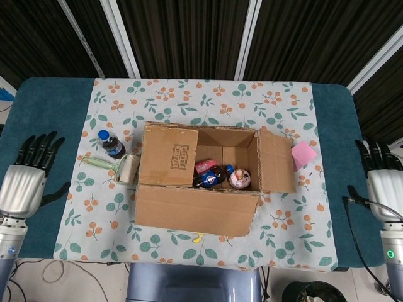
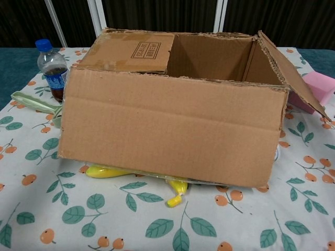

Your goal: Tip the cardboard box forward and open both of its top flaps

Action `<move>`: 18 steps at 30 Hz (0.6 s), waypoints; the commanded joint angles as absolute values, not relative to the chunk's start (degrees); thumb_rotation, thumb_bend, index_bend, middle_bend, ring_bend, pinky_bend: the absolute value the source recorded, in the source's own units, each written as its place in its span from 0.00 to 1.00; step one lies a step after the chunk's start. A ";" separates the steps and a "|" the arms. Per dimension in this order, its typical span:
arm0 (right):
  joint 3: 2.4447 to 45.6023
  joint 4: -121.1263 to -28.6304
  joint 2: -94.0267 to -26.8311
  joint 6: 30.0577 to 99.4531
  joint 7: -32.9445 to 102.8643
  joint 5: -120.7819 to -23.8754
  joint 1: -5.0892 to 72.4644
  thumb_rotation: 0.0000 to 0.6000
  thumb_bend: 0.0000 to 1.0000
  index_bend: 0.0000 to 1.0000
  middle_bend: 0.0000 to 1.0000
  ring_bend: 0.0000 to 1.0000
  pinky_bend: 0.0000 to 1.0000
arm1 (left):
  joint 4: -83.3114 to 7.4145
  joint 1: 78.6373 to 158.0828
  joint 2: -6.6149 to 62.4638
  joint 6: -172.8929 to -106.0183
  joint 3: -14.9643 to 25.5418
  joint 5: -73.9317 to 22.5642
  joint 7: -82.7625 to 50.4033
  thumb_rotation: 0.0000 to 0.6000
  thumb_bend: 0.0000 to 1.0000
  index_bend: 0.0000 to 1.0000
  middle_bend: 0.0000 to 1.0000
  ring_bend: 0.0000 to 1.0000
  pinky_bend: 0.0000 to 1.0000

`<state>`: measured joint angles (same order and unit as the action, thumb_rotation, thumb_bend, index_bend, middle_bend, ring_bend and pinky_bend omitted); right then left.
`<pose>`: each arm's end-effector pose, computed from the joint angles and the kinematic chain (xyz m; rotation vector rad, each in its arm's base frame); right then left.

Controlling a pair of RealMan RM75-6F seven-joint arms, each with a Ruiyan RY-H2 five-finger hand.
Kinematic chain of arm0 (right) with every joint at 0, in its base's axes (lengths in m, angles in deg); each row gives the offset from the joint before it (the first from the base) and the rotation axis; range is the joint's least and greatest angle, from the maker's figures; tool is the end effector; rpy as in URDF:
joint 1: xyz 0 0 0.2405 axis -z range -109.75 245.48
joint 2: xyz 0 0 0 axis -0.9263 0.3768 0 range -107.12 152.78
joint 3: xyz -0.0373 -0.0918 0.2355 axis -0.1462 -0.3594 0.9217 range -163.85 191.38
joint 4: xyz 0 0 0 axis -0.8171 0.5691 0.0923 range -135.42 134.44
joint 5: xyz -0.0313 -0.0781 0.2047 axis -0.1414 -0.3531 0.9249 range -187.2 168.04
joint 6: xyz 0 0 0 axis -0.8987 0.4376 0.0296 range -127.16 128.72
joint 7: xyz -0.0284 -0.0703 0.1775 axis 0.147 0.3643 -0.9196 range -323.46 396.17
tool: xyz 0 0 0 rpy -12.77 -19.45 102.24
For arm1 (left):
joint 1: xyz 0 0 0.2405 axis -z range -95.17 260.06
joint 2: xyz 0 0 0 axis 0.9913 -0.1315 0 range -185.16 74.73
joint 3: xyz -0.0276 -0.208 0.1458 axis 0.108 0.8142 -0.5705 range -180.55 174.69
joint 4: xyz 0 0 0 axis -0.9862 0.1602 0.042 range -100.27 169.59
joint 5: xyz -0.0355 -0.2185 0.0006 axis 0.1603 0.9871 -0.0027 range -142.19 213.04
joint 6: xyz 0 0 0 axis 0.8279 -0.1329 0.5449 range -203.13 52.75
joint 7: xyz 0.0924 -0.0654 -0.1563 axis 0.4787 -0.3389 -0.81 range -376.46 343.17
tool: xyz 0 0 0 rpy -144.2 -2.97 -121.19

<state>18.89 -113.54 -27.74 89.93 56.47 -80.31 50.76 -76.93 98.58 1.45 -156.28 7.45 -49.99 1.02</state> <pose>-0.2376 -0.2846 0.2190 1.3154 -0.6718 0.8157 -0.1844 0.2929 0.1699 -1.5262 -0.6395 -1.0414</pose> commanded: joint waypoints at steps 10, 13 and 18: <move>16.69 -99.06 -38.60 96.99 45.64 -87.58 57.84 1.00 0.35 0.00 0.00 0.00 0.24 | -84.50 112.24 -4.61 -137.66 12.17 -45.64 9.99 1.00 0.54 0.00 0.00 0.00 0.08; 17.52 -96.25 -40.16 97.62 43.24 -88.75 58.04 1.00 0.38 0.00 0.00 0.00 0.24 | -84.96 117.27 -5.44 -132.02 14.17 -43.26 12.73 1.00 0.68 0.00 0.02 0.00 0.11; 18.90 -92.94 -42.00 97.47 39.17 -88.43 58.60 1.00 0.39 0.00 0.00 0.00 0.24 | -83.37 127.34 -5.22 -121.12 17.25 -36.65 16.40 1.00 0.85 0.00 0.08 0.03 0.18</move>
